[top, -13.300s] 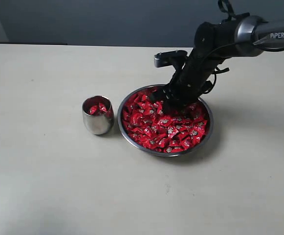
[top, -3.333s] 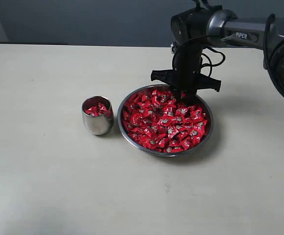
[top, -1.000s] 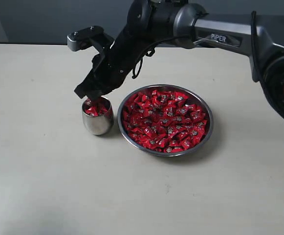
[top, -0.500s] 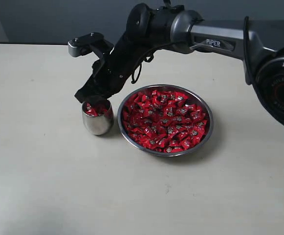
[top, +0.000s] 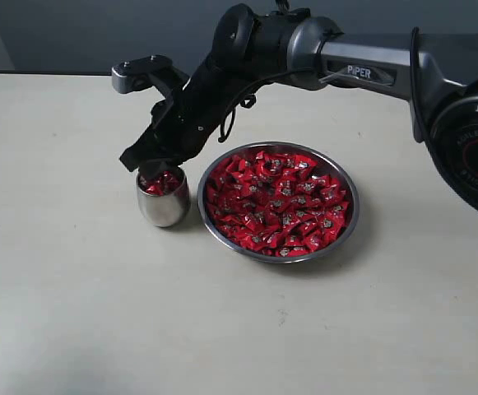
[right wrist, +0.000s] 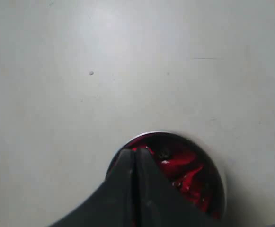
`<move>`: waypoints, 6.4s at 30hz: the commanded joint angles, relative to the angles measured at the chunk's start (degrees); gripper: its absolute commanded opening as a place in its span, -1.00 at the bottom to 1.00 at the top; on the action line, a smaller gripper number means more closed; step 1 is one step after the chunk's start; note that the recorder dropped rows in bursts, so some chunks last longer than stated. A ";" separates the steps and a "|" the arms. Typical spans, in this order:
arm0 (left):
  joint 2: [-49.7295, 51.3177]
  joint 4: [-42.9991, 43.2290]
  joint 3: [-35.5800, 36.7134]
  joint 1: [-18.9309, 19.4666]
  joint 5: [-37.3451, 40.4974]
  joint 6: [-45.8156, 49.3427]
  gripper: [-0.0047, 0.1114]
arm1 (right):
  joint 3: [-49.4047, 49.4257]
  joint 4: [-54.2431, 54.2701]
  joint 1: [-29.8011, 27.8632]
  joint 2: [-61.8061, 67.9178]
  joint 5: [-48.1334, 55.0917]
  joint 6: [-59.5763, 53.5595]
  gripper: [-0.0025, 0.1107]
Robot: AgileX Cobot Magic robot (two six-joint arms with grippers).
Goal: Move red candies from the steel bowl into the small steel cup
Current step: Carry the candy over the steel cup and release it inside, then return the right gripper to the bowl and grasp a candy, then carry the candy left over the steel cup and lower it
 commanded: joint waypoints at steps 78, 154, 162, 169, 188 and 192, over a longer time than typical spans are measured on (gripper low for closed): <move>-0.27 0.11 0.11 0.09 -0.55 -0.11 -0.91 | 17.59 -26.43 -19.82 -8.73 5.93 31.31 -0.41; -0.27 0.11 0.11 0.09 -0.55 -0.11 -0.91 | 13.08 -32.44 -16.72 -10.05 12.70 33.02 -0.97; -0.27 0.11 0.11 0.09 -0.55 -0.11 -0.91 | 13.06 -29.96 -13.61 -11.81 12.61 30.95 -0.97; -0.27 0.11 0.11 0.09 -0.55 -0.11 -0.91 | 10.16 -26.54 -7.63 -13.09 8.49 26.03 -0.97; -0.27 0.11 0.11 0.09 -0.55 -0.11 -0.91 | -4.83 -19.99 3.16 -4.02 8.37 18.66 -0.97; -0.27 0.11 0.11 0.09 -0.55 -0.11 -0.91 | -5.28 -19.75 3.30 -3.08 7.46 18.45 -0.97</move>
